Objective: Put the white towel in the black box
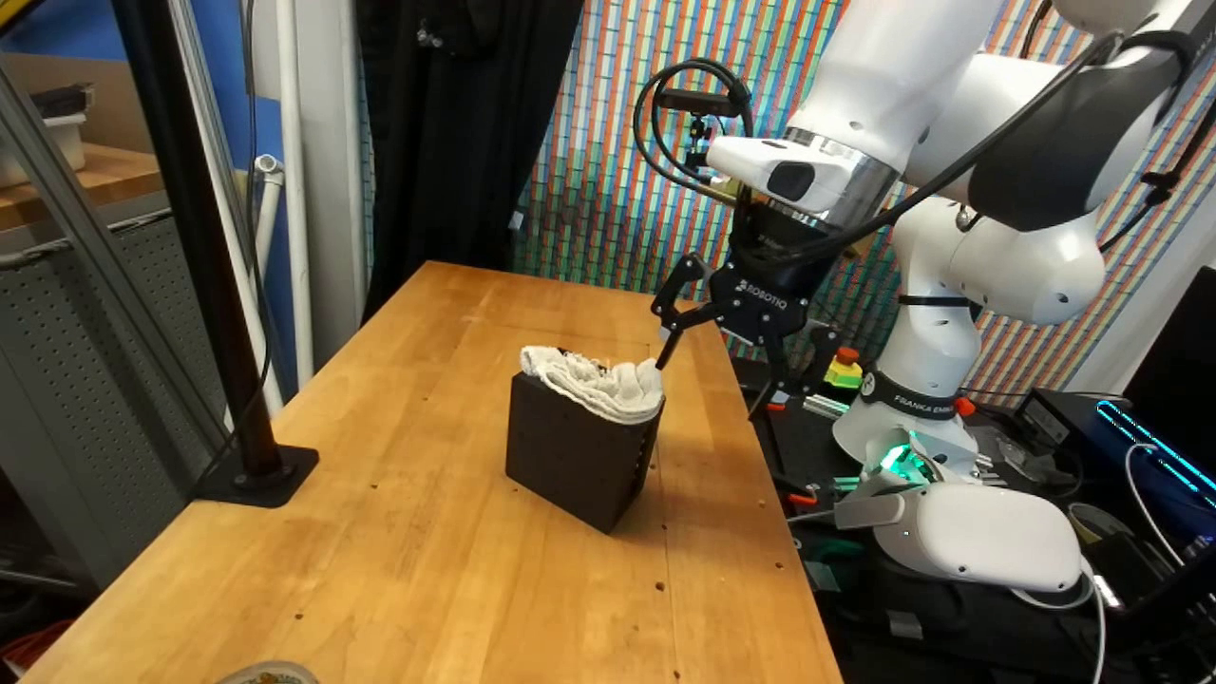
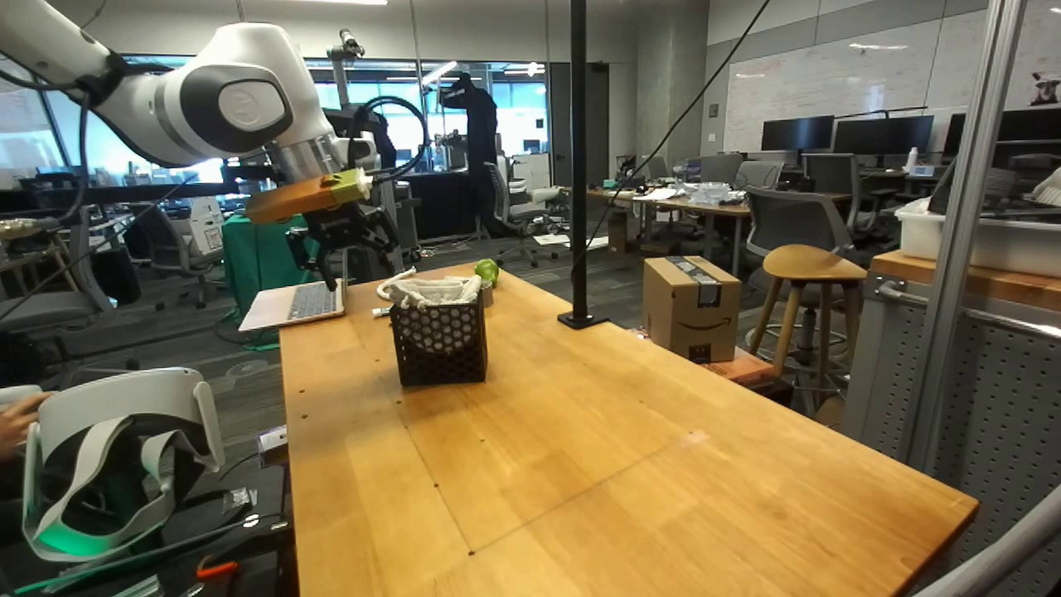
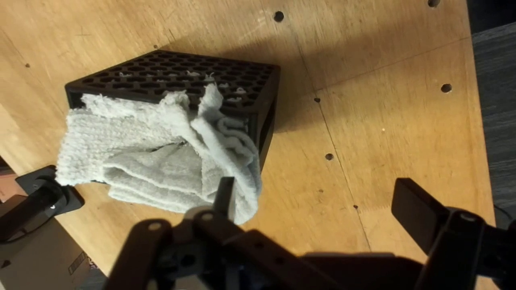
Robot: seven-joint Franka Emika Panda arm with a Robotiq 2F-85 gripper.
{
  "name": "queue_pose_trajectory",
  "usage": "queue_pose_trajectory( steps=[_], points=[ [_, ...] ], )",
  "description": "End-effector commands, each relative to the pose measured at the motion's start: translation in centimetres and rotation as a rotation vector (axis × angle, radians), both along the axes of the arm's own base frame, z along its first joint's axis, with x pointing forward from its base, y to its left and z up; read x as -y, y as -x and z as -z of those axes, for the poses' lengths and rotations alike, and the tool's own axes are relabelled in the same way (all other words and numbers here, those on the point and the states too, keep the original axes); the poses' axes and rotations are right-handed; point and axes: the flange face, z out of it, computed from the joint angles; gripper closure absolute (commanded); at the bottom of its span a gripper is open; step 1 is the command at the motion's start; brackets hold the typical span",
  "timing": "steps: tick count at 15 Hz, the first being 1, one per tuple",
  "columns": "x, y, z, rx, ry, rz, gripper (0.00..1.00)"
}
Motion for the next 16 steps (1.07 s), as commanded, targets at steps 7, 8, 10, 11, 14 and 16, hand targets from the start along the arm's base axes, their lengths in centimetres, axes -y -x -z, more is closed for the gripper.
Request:
queue_pose_trajectory(
  steps=[7,8,10,11,14,16],
  points=[
    [-1.5,-2.6,1.1,0.043,0.017,0.023,0.0],
    [-1.4,-2.9,1.3,0.041,0.022,0.028,0.02],
    [-1.3,-3.3,1.7,0.029,0.03,0.034,0.26],
    [-1.3,-3.5,1.9,0.021,0.033,0.039,0.32],
    [-0.9,-4.0,2.2,0.01,0.037,0.051,0.56],
    [-0.7,-4.3,2.1,0.009,0.036,0.058,0.69]
  ],
)
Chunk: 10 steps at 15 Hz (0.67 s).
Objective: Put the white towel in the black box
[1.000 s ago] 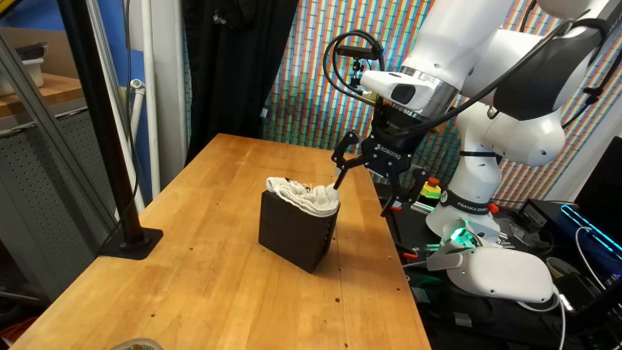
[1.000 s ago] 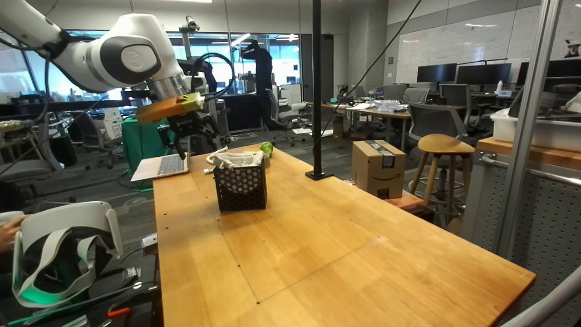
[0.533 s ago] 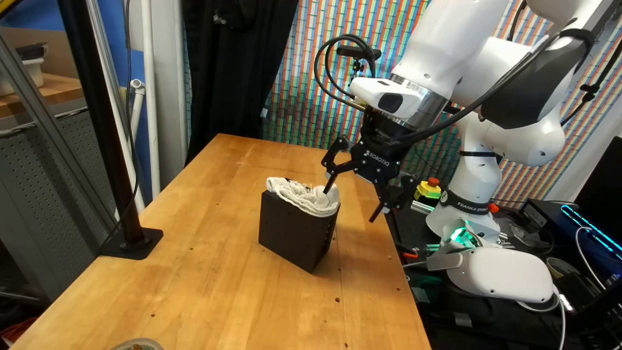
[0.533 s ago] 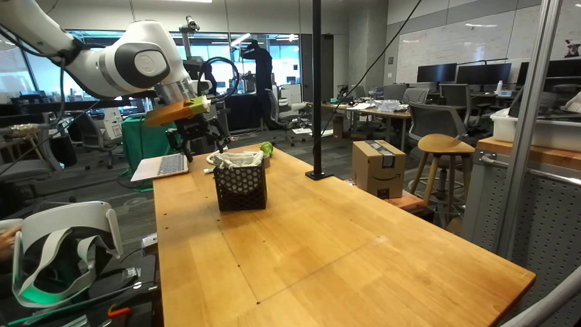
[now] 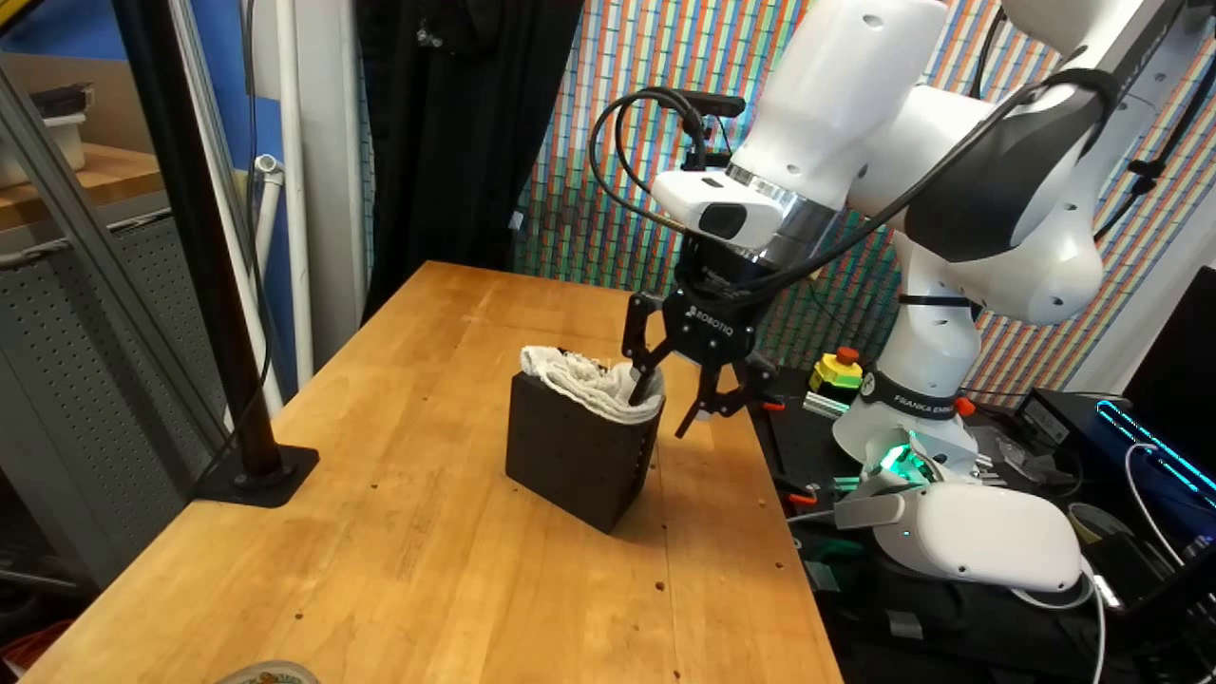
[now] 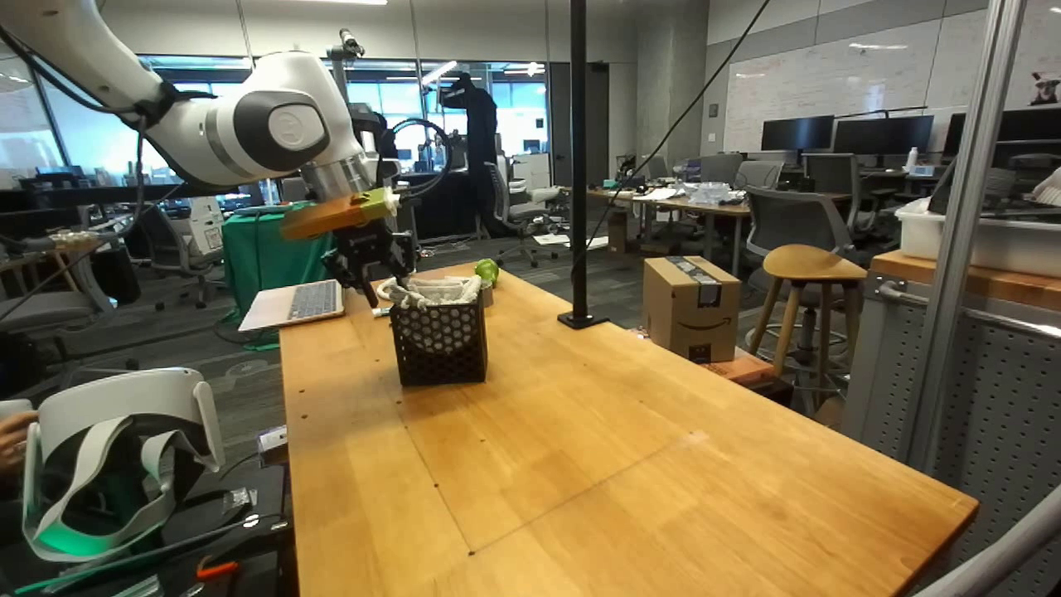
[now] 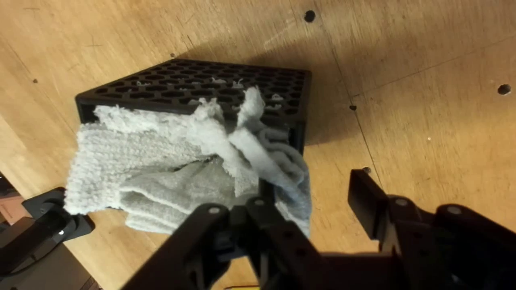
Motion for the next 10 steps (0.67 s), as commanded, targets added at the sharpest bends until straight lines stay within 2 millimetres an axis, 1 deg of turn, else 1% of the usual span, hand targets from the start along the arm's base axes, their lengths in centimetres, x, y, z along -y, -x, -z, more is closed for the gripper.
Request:
queue_pose_trajectory(
  steps=[1,3,4,5,8,10],
  points=[
    [0.1,-1.1,-0.9,0.019,-0.002,0.019,0.78],
    [0.3,-1.4,-1.4,0.026,-0.006,0.026,0.91],
    [0.3,-1.5,-1.7,0.03,-0.007,0.028,0.92],
    [0.3,-1.6,-1.9,0.033,-0.01,0.029,0.96],
    [0.3,-1.6,-2.2,0.04,-0.012,0.028,0.92],
    [0.3,-1.6,-2.4,0.048,-0.011,0.029,0.91]
  ],
)
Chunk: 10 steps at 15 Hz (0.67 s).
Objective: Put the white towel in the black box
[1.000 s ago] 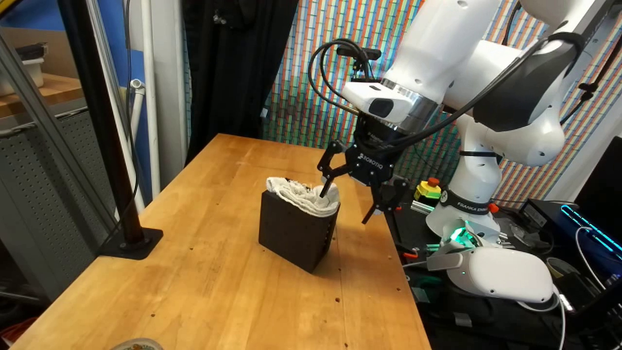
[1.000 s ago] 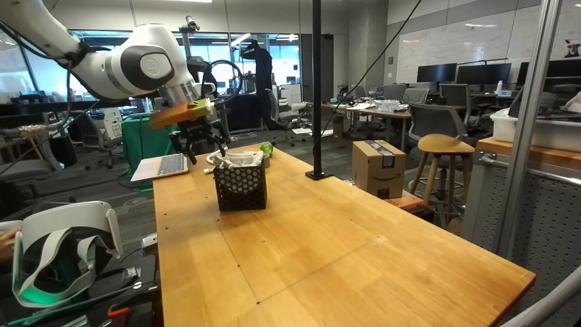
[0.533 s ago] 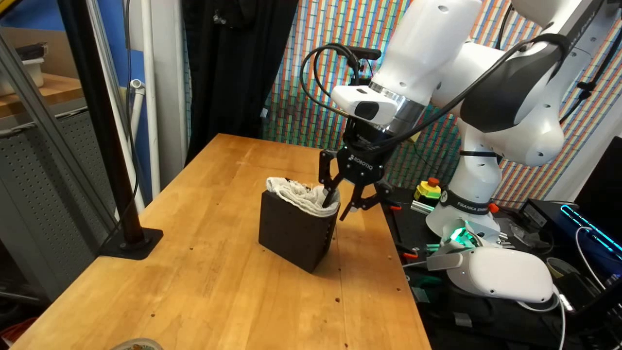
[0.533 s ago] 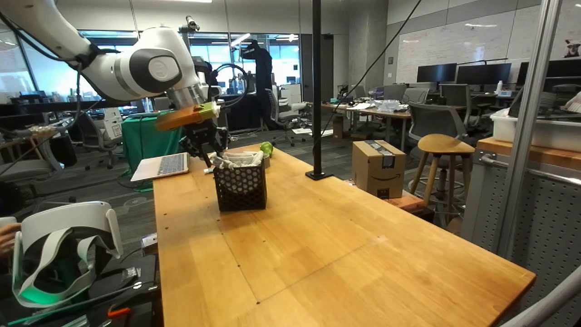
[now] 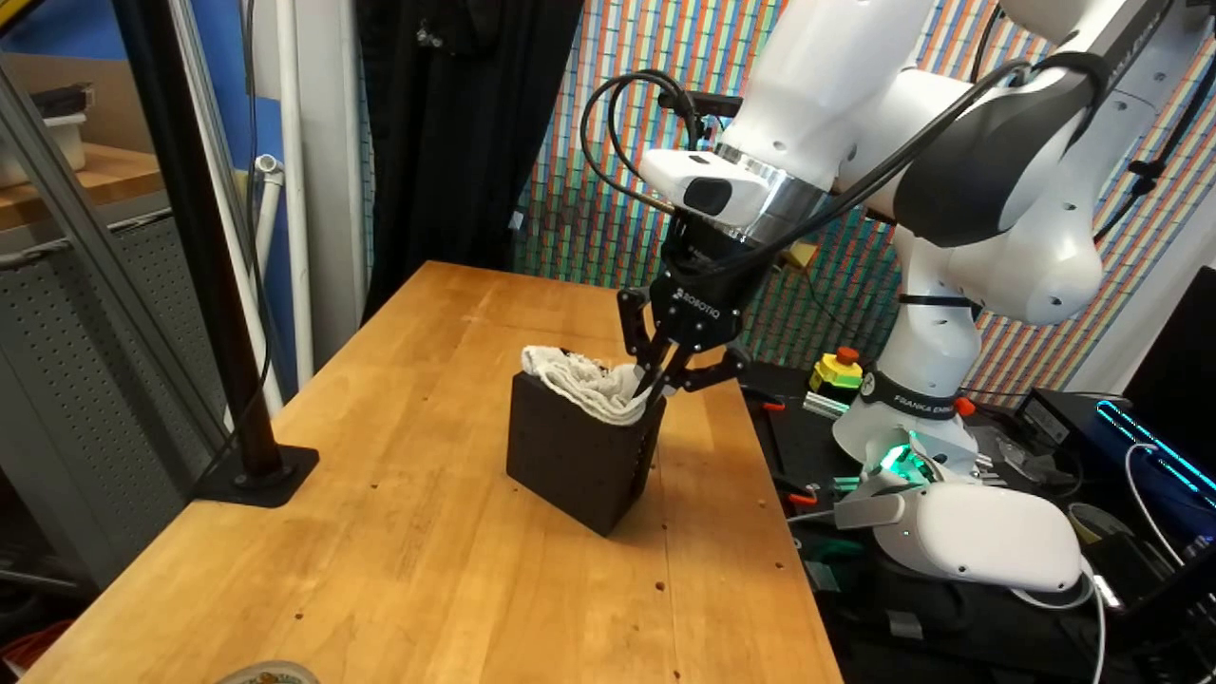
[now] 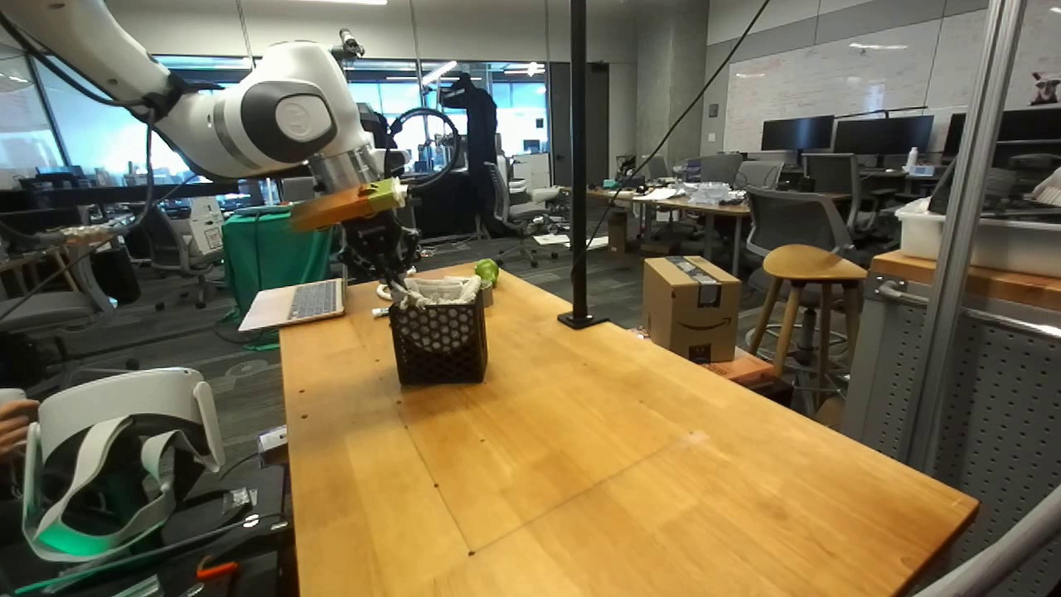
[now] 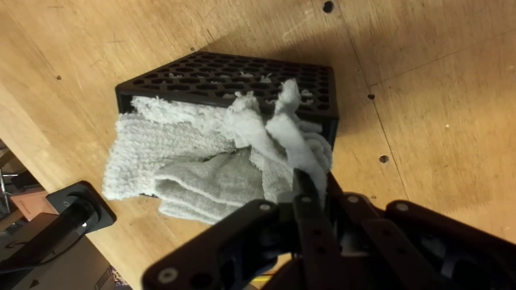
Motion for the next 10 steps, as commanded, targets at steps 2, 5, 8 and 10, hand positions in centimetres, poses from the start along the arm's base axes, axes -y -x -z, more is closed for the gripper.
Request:
queue_pose_trajectory(
  steps=[2,5,8,10],
  points=[
    [0.1,-0.5,-1.3,0.049,0.011,0.008,0.92],
    [0.0,-1.1,-1.3,0.075,0.038,0.005,0.92],
    [-0.2,-1.7,-0.7,0.082,0.07,0.0,0.92],
    [-0.4,-2.0,0.3,0.068,0.094,-0.004,0.92]
  ],
)
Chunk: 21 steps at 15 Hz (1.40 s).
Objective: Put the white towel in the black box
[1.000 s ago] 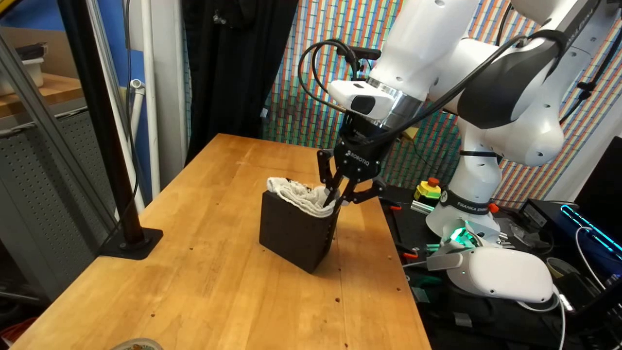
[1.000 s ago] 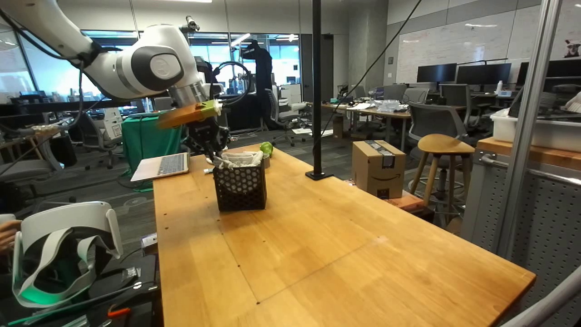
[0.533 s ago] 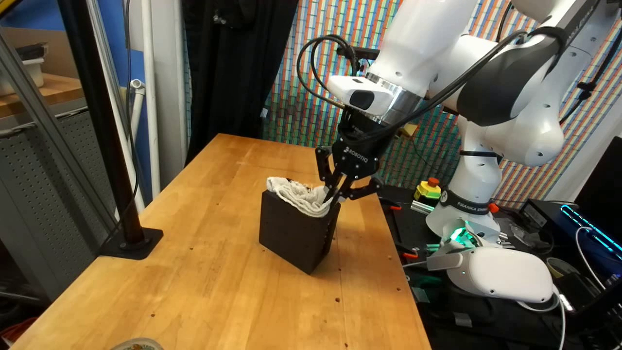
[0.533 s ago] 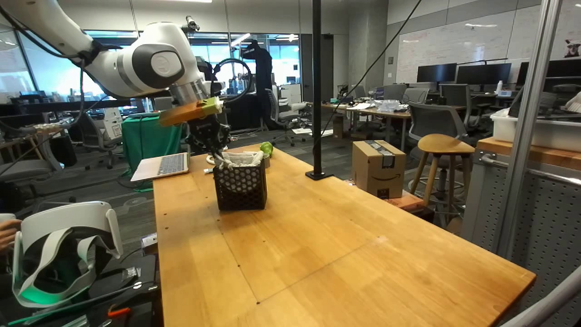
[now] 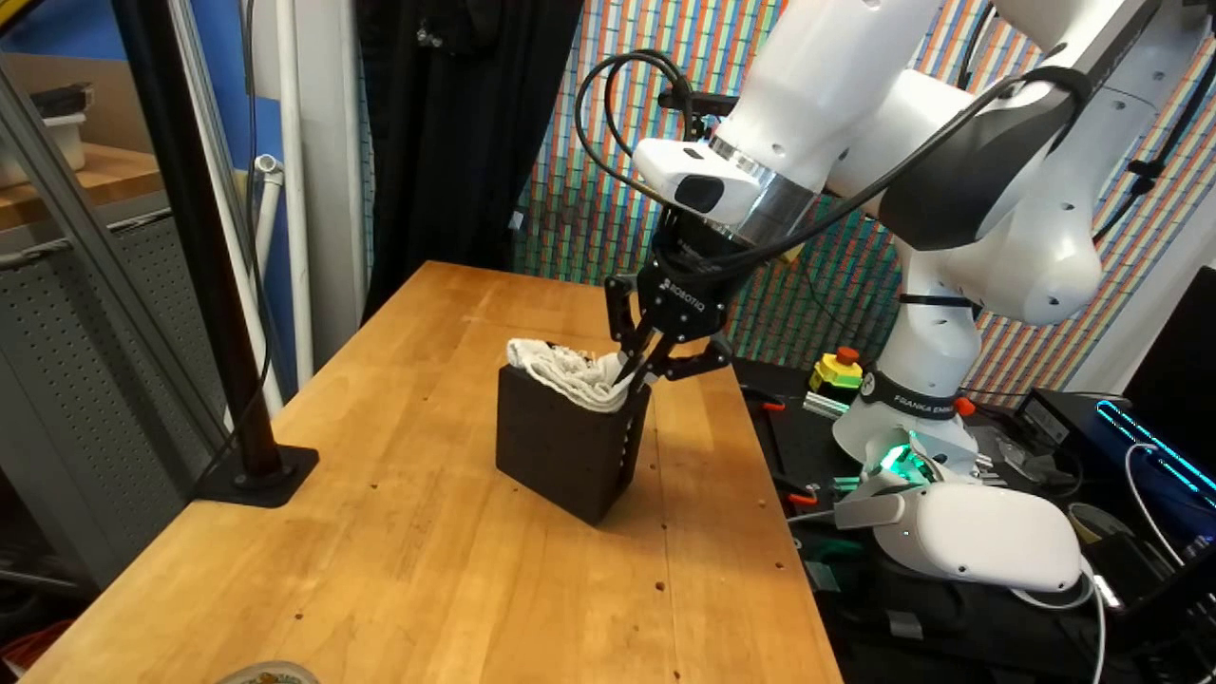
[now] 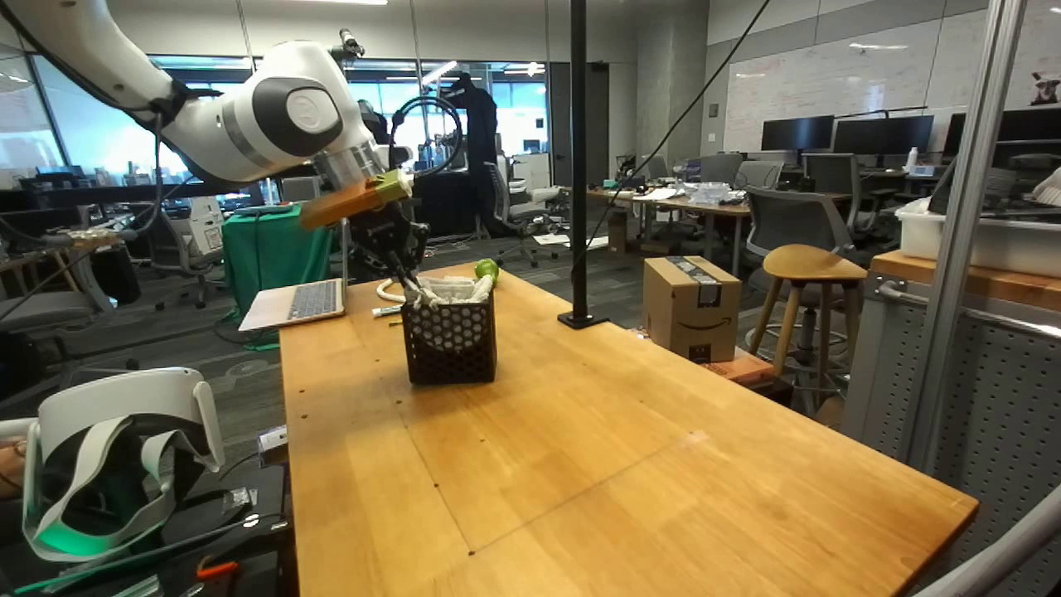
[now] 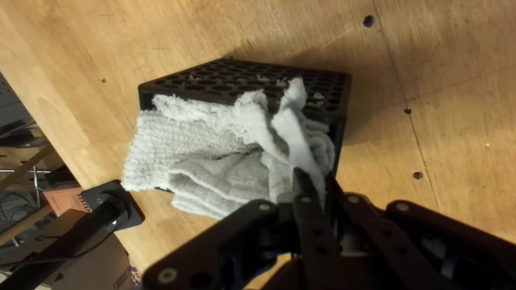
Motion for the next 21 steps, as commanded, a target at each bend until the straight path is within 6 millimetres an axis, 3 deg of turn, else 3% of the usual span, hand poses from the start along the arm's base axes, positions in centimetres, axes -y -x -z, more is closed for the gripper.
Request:
queue_pose_trajectory(
  steps=[1,11,21],
  points=[
    [-0.7,-1.3,1.2,-0.007,0.039,0.004,0.92],
    [-2.7,-4.0,3.8,-0.09,0.141,-0.004,0.92],
    [-3.9,-8.7,6.4,-0.359,0.269,0.005,0.91]
  ],
)
